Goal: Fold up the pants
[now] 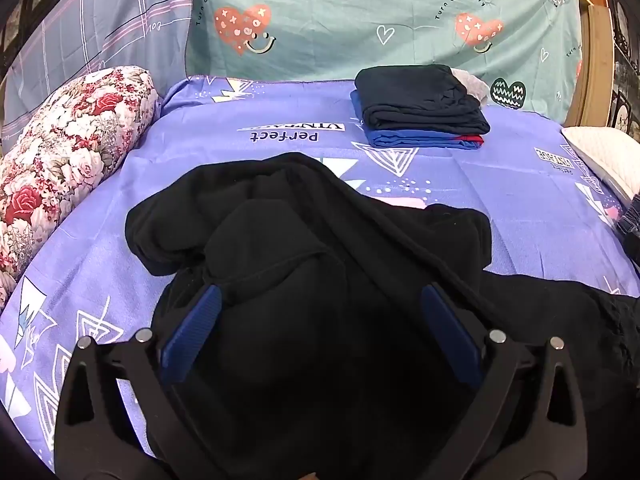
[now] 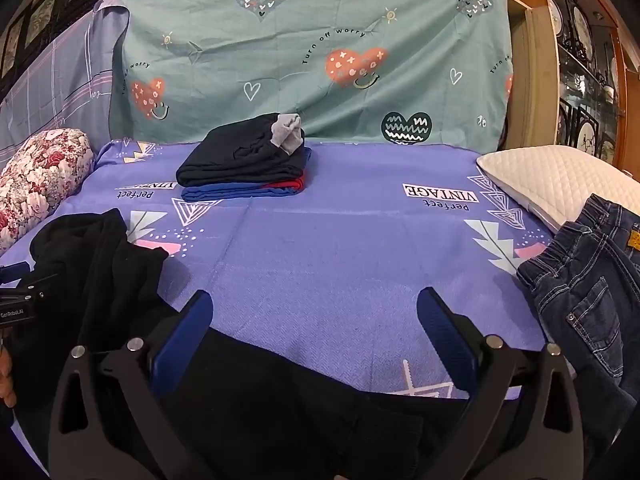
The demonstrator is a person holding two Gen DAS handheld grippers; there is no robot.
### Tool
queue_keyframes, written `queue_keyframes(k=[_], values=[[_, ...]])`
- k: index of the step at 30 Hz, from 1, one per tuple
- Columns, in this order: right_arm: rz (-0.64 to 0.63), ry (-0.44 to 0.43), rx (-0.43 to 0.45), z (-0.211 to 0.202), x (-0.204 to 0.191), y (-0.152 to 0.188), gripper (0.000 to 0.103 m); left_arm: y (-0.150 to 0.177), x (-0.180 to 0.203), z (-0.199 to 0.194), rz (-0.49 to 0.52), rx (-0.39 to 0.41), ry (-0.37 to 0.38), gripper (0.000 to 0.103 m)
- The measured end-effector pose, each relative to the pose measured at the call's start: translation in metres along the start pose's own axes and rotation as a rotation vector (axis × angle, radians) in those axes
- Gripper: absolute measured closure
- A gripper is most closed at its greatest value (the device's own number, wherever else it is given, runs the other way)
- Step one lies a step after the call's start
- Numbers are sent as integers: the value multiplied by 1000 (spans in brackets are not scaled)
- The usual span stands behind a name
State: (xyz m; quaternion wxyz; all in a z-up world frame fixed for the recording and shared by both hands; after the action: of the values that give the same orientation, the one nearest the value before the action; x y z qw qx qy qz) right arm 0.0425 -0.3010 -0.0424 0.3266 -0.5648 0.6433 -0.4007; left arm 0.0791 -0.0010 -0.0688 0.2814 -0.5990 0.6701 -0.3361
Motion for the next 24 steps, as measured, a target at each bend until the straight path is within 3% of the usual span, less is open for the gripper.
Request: queue_keyframes(k=[24], values=[[10,0,-27,4,2,3,1,2,1,3,-14,-12,13,2]])
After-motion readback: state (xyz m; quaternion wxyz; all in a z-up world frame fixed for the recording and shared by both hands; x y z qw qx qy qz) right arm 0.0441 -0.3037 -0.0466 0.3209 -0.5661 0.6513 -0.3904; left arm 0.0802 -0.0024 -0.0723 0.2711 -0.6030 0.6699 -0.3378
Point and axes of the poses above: each gripper's, at about its wrist camera, not at the fingertips, and z roughly the way its jaws point, x to its right, y to its underside, the point moved 10 cm from there along z, roughly the way its jaws point, and after that the axes turned 6 degrees about y, right-handed, at the moved point
